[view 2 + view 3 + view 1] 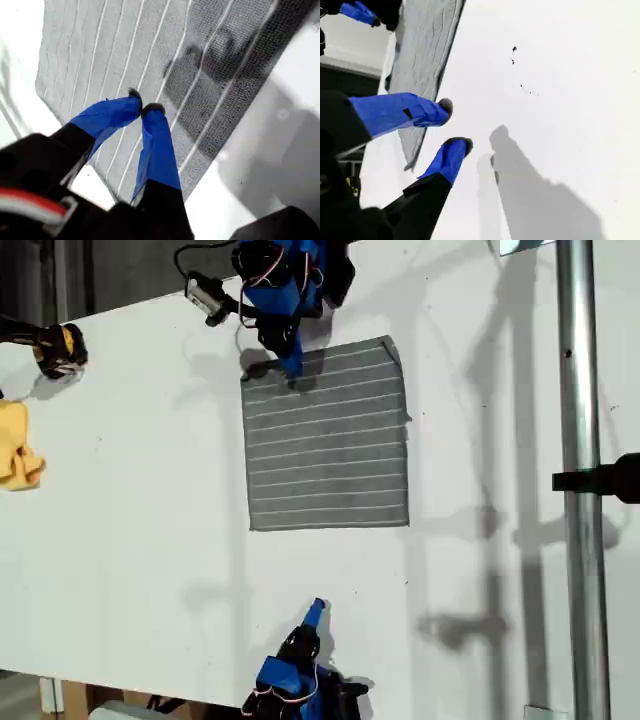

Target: Grasp corners of a towel and fold twice.

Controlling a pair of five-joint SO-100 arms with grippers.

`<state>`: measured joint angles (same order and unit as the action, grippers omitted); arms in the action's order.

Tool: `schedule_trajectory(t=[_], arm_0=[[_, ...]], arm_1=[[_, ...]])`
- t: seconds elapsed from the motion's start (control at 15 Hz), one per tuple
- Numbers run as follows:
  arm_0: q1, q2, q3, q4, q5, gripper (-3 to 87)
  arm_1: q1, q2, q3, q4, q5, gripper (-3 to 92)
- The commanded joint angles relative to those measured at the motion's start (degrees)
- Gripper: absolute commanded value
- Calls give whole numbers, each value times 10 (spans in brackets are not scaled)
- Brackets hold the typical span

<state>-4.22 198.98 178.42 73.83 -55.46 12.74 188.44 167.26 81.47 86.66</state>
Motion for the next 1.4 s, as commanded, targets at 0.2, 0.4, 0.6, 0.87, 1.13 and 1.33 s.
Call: schedule_trajectory(t=[0.2,0.4,0.6,0.87,1.13,1.33], arm_0=[[-105,2,3,4,-218,-21],[-103,2,3,4,-218,-21],[-103,2,3,4,-216,-21],[-101,2,3,4,-217,-21],[-102,2,3,4,-213,-21],[-102,2,3,4,-214,-21]], arm_1=[[-47,1,-16,-1,27,-1],[-50,1,-16,-1,26,-1],[-60,1,-18,0,26,-1],[-106,-14,-103,-12,13,-1],[-201,-257,-276,-53,14,-1],[-297,-399,-406,-60,-11,-1]])
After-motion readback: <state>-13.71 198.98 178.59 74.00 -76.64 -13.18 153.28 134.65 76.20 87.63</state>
